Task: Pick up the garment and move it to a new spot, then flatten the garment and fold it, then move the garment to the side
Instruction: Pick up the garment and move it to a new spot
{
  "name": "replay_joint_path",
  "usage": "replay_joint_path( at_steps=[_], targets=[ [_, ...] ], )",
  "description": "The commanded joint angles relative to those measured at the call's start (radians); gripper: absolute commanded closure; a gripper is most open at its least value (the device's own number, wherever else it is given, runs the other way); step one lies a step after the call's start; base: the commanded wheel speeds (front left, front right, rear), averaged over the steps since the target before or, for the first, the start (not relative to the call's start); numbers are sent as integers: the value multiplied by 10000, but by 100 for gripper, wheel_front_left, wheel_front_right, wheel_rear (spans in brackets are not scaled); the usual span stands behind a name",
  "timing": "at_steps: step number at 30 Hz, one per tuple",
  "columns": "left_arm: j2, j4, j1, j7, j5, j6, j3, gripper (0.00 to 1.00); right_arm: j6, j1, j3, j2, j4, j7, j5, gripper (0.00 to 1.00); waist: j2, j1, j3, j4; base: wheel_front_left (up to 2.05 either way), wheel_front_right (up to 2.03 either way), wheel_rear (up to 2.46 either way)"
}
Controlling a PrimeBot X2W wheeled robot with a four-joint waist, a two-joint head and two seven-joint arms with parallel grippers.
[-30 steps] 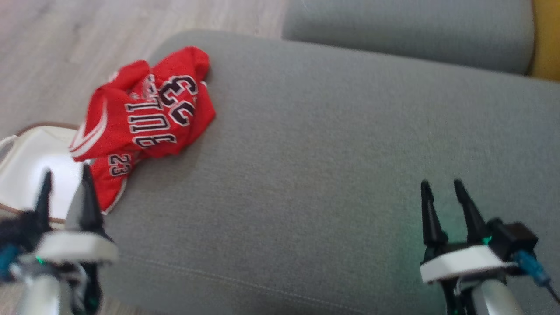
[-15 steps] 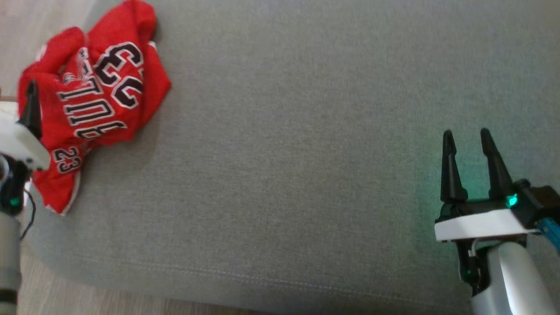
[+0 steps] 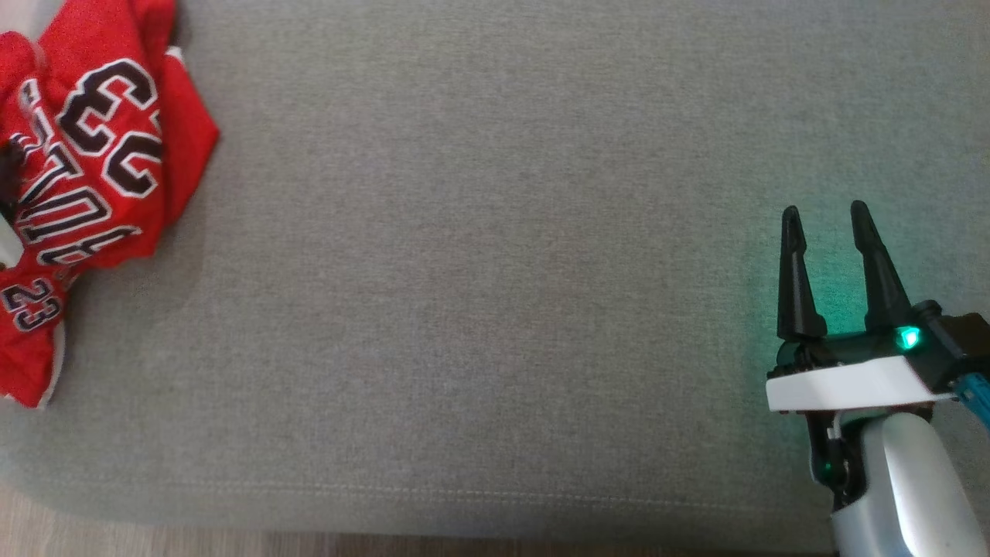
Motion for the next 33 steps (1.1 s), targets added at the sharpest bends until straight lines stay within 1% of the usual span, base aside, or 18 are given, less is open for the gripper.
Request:
replay_joint_path(
  at_steps=[1,5,6,7,9,11,16,20,22,26,33],
  targets=[
    [709,-63,-471,66,-158,15,254,0,-7,-196,281,-54,-391,-109,-69,0,0,-1,65,-93,0,0,0],
    [730,423,-739,155,-478,15,-141,0,-7,-156,295,-54,-440,-109,-53,0,0,-1,102,-195,0,0,0],
    [735,525,-791,175,-552,15,-229,78,-7,-145,289,-54,-442,-109,-50,0,0,-1,97,-210,0,0,0],
    [723,597,-828,178,-628,14,-326,100,-7,-133,284,-54,-440,-109,-44,0,0,-1,85,-219,0,0,0],
    [697,657,-862,129,-784,14,-540,100,-7,-107,280,-54,-426,-109,-28,0,0,-1,35,-221,0,0,0],
    [772,679,-927,-238,-843,14,-687,100,-7,-84,281,-54,-391,-109,-2,0,0,-1,-54,-208,0,0,0],
    [951,633,-1304,-1983,-633,14,-870,100,-7,5,354,-54,-239,-109,100,0,0,-1,-514,-114,0,0,0],
    [914,533,-1675,-3458,-336,40,-912,100,-7,113,451,-54,-50,-109,232,0,0,-1,-1096,-36,0,0,0],
    [890,341,-1866,-3927,-220,99,-895,100,-7,157,480,-54,20,-109,329,0,0,-1,-1402,-13,0,0,0],
    [833,-557,-2146,-4298,124,155,-925,100,-7,244,484,-54,186,-109,546,0,0,-1,-1953,-22,0,0,0],
    [617,-3081,-2040,-4373,596,456,-909,100,-7,391,609,-54,400,-109,956,0,0,-1,-2793,-326,0,0,0]
  ],
)
